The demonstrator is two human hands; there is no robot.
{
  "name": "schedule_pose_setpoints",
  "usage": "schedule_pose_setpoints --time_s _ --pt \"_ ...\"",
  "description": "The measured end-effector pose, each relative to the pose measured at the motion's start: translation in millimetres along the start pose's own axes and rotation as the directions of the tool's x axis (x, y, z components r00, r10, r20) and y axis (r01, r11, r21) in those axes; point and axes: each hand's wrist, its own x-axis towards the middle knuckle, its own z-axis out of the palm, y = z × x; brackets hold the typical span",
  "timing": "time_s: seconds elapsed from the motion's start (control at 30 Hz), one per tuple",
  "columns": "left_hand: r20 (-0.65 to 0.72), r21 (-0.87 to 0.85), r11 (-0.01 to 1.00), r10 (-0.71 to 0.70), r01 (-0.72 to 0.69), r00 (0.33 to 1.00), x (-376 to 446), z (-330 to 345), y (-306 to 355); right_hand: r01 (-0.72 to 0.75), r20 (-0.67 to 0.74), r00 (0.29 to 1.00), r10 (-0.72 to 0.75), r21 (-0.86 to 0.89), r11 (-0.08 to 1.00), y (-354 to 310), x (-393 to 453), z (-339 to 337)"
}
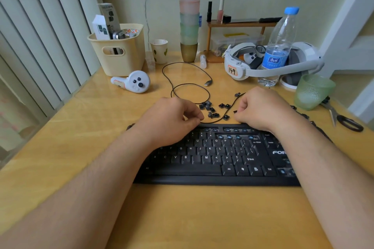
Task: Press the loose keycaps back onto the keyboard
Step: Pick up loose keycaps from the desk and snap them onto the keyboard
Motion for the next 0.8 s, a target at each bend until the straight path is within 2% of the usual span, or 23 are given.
schedule_pose_setpoints --time_s 0.07,0.1,0.13,0.2,0.23,0.3,0.5,0.8 --pt "-0.029 -0.018 1.0 -0.006 0.006 1.0 -0.3 0.4 1.3 0.016 -0.043 0.999 -0.011 0.129 0.991 0.9 -3.3 -5.1" --pt "-0.052 -0.04 0.999 -0.006 0.004 0.999 -0.5 0.4 2.6 0.036 -0.067 0.998 -0.018 0.279 0.959 -0.7 -5.5 -7.0" --pt "-0.079 -0.076 0.997 -0.003 -0.003 0.997 -0.6 0.4 4.6 0.047 -0.064 0.998 -0.019 0.483 0.875 -4.0 -8.0 -8.2" --pt "-0.135 -0.192 0.981 0.001 -0.027 0.991 -1.1 0.4 10.1 -0.017 0.05 0.998 -0.043 0.822 0.569 -13.8 -12.5 -9.1" --pt "-0.156 -0.266 0.963 -0.002 -0.04 0.988 -1.6 0.6 13.4 -0.073 0.119 0.99 -0.075 0.89 0.449 -17.9 -13.7 -8.0" --pt "-0.176 -0.387 0.92 -0.003 -0.067 0.984 -2.3 1.6 19.5 -0.143 0.202 0.97 -0.136 0.925 0.353 -21.6 -14.3 -3.5" --pt "-0.202 -0.439 0.894 -0.002 -0.089 0.979 -2.0 6.5 21.5 -0.155 0.229 0.954 -0.195 0.93 0.333 -23.4 -13.6 1.2" --pt "-0.233 -0.424 0.9 0.001 -0.102 0.973 -2.7 5.5 20.2 -0.142 0.22 0.951 -0.219 0.935 0.324 -20.7 -13.9 1.5"
